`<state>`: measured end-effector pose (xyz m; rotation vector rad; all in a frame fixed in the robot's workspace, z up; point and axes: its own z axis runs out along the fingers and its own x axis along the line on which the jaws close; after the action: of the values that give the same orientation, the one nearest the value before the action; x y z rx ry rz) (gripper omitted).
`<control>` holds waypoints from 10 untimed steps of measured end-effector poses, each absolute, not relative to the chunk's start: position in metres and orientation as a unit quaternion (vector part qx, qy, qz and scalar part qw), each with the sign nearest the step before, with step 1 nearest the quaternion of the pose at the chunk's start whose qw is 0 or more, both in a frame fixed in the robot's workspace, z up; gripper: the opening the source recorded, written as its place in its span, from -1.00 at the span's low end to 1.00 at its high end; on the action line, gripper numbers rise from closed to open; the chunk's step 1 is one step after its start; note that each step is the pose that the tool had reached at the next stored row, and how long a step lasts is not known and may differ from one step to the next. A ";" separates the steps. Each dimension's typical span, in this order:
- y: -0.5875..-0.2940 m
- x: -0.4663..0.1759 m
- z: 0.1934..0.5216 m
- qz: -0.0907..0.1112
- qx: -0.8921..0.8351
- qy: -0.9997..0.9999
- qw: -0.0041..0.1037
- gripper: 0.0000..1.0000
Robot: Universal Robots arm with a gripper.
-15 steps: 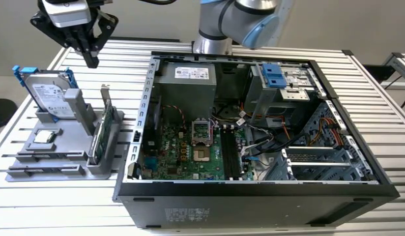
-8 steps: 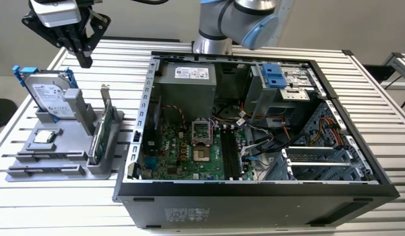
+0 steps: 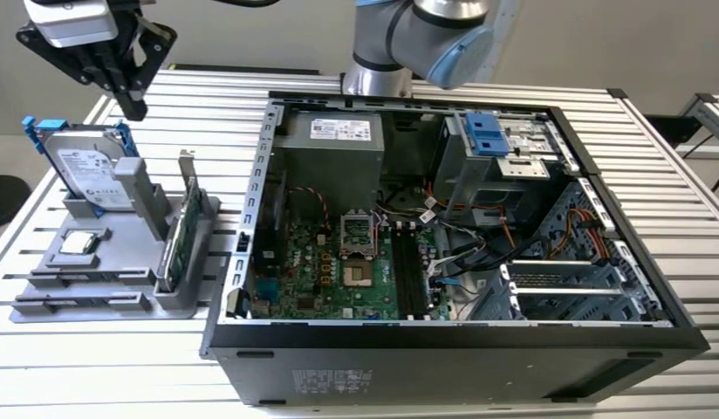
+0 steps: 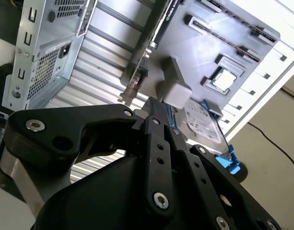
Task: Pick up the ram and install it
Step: 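Reach for the ram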
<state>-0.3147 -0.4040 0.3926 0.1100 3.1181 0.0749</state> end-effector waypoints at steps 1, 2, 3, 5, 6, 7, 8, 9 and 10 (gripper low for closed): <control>-0.404 -0.317 0.393 0.024 0.035 0.999 0.010 -1.00; -0.404 -0.319 0.393 0.024 0.035 0.999 0.010 -1.00; -0.404 -0.320 0.393 0.024 0.035 0.999 0.010 -1.00; -0.404 -0.324 0.393 0.024 0.035 0.999 0.010 -1.00; -0.404 -0.326 0.393 0.024 0.035 0.999 0.010 -1.00; -0.404 -0.328 0.393 0.024 0.035 0.999 0.010 -1.00; -0.404 -0.330 0.393 0.024 0.035 0.999 0.010 -1.00; -0.404 -0.332 0.393 0.024 0.035 0.999 0.010 -1.00; -0.405 -0.334 0.393 0.024 0.035 0.999 0.010 -1.00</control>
<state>-0.3337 -0.4045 0.3926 0.1098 3.1181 0.0750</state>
